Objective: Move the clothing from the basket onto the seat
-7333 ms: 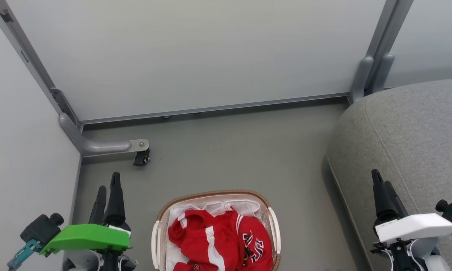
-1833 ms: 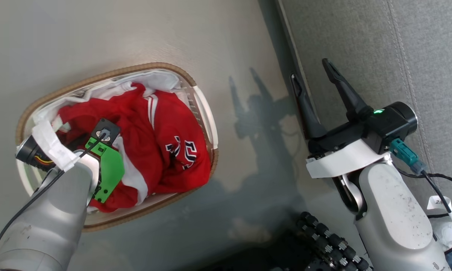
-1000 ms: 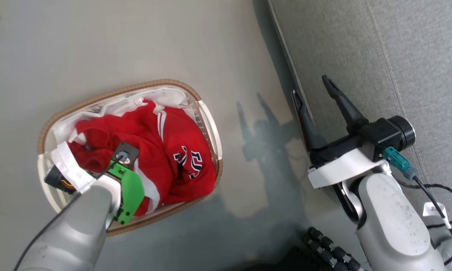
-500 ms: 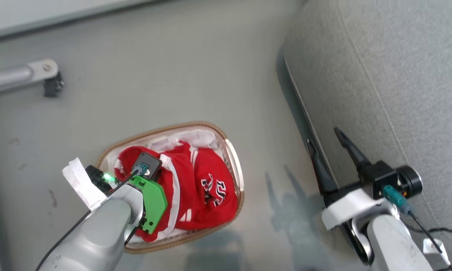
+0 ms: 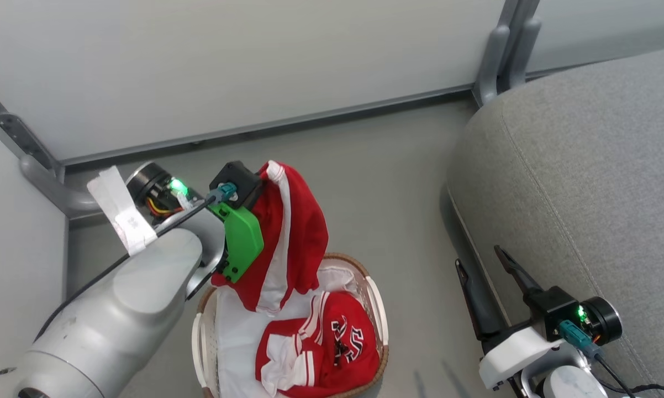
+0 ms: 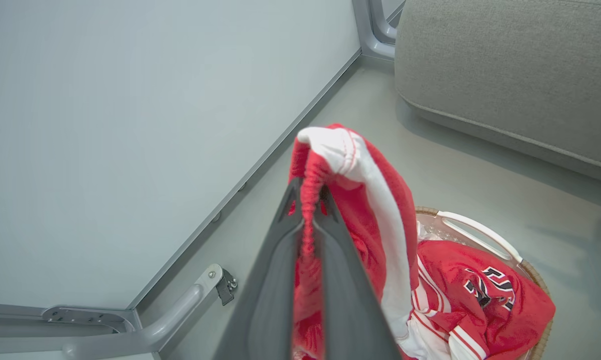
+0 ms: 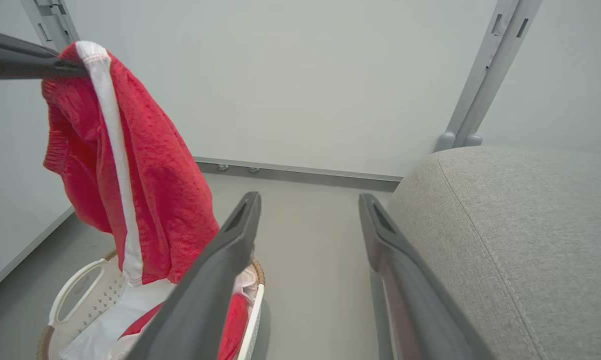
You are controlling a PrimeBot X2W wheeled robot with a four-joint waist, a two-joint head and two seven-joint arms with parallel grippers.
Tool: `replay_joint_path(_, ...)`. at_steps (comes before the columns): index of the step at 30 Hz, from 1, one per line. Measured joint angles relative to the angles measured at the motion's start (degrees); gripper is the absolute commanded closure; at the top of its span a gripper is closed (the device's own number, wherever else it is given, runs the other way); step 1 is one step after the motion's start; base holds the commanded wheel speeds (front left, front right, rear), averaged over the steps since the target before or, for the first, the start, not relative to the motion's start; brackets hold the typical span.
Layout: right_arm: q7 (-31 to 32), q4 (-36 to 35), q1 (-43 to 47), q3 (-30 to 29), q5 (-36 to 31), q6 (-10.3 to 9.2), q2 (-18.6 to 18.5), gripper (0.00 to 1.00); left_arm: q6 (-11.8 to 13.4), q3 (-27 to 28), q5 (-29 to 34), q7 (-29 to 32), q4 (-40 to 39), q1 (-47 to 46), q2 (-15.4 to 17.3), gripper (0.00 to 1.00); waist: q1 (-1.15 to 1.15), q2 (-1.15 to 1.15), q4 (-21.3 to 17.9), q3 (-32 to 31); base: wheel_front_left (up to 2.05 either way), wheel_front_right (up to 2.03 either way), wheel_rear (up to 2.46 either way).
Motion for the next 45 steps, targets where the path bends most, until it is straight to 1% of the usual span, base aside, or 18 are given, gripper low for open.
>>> replay_joint_path(4,0.01,0.03,0.37,0.79,-0.23,0.00,-0.01,0.00,-0.01,-0.89,-0.81,1.10,-3.23,-3.67,0.13,1.00,0.00,0.00,0.98,-3.39,0.00,0.00,0.00)
replay_joint_path(8,0.01,-0.05,0.03,1.87,-0.22,0.00,0.00,0.00,-0.01,-0.62,-1.33,1.68,-5.13,-8.55,0.11,1.00,0.00,0.00,1.79,-5.81,0.00,0.00,0.00)
replay_joint_path(18,0.01,-0.11,-3.72,4.58,0.45,0.00,-0.01,0.00,-0.01,0.22,-2.14,2.59,-6.12,-16.57,-1.40,1.00,0.00,0.00,2.66,-8.33,0.00,0.00,0.00)
replay_joint_path(30,0.01,0.88,-10.99,8.77,0.93,0.00,0.00,0.00,0.01,-0.62,-2.27,3.10,-5.80,-20.60,-4.97,1.00,0.00,0.00,4.07,-8.64,0.00,0.00,0.00)
replay_joint_path(36,0.00,4.32,-16.47,10.06,1.25,0.00,0.00,0.00,0.01,-1.83,-2.61,2.82,-5.77,-21.23,-6.79,1.00,0.00,0.00,5.32,-8.70,0.00,0.00,0.00)
replay_joint_path(45,-0.07,9.54,-21.47,10.55,1.26,0.00,0.00,0.00,0.00,-4.56,-3.31,2.30,-6.24,-21.26,-9.29,1.00,0.00,0.00,7.69,-9.01,0.00,0.00,0.00)
